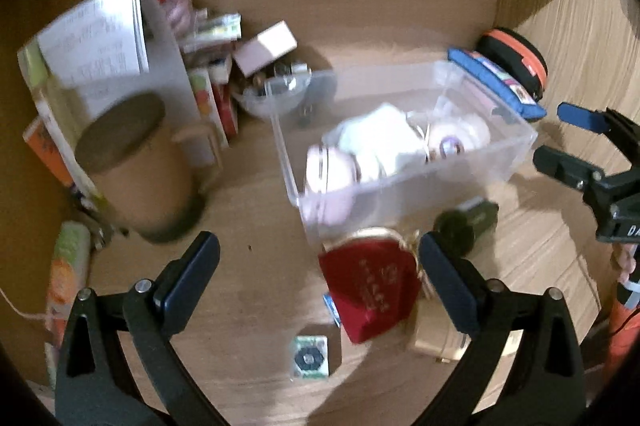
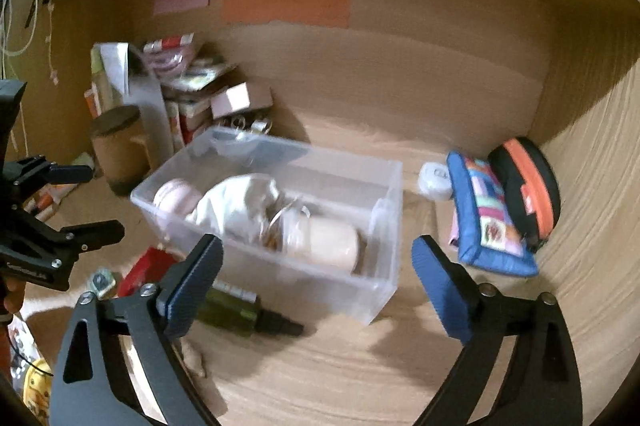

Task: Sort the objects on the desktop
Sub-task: 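Move the left tool to the red pouch while the right moves to the green bottle, then grasp the red velvet pouch with the left tool while the right grasps the green pump bottle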

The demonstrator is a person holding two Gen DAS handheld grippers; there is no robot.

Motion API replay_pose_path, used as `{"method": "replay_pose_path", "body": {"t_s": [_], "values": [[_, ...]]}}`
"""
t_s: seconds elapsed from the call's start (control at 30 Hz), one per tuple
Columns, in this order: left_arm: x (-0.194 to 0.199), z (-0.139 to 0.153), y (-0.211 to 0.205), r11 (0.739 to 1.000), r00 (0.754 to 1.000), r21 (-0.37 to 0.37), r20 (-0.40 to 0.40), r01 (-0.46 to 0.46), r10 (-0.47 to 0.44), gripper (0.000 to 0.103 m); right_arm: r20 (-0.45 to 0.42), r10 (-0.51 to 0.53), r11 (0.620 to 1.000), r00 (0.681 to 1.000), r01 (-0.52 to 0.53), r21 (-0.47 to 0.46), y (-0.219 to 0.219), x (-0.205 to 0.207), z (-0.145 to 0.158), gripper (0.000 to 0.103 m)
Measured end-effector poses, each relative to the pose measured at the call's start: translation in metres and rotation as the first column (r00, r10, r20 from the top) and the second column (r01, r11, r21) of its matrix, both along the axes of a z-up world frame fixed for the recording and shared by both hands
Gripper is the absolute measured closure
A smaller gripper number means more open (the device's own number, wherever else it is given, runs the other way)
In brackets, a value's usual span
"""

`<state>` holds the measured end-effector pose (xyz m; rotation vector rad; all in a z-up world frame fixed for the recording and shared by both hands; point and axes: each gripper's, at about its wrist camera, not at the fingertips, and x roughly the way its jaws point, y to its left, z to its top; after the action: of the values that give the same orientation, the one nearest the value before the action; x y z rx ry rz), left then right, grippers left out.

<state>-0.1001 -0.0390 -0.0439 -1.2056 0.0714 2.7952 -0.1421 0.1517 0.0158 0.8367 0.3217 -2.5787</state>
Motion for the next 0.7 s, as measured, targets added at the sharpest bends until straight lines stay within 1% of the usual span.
{"method": "replay_pose_path", "body": {"t_s": [0.1, 0.27, 0.37, 0.53, 0.63, 0.67, 0.7], "values": [[0.0, -0.014, 0.0, 1.0, 0.999, 0.017, 0.034, 0.001, -0.002, 0.002, 0.046, 0.024, 1.0, 0.999, -0.025, 0.016, -0.007, 0.0, -0.018, 0.007], [-0.001, -0.035, 0.004, 1.0, 0.996, 0.013, 0.083, 0.014, -0.015, 0.002, 0.128, 0.064, 0.995, 0.99, -0.072, 0.064, -0.024, -0.006, -0.051, 0.007], [-0.002, -0.044, 0.006, 1.0, 0.994, 0.017, 0.106, 0.023, -0.025, 0.002, 0.154, 0.08, 0.989, 0.985, -0.098, 0.11, -0.036, -0.009, -0.066, 0.007], [-0.007, -0.051, 0.012, 0.999, 0.991, 0.016, 0.128, 0.037, -0.039, 0.002, 0.18, 0.103, 0.98, 0.978, -0.13, 0.148, -0.048, -0.013, -0.08, 0.007], [-0.012, -0.053, 0.014, 0.998, 0.989, 0.024, 0.138, 0.05, -0.053, 0.002, 0.194, 0.118, 0.979, 0.974, -0.146, 0.139, -0.052, -0.017, -0.084, 0.01], [-0.013, -0.053, 0.015, 0.998, 0.988, 0.024, 0.141, 0.055, -0.057, 0.002, 0.196, 0.122, 0.98, 0.973, -0.15, 0.134, -0.052, -0.016, -0.085, 0.017], [-0.014, -0.054, 0.017, 0.998, 0.988, 0.021, 0.143, 0.057, -0.06, 0.002, 0.204, 0.134, 0.978, 0.97, -0.162, 0.131, -0.053, -0.016, -0.087, 0.021]]}}
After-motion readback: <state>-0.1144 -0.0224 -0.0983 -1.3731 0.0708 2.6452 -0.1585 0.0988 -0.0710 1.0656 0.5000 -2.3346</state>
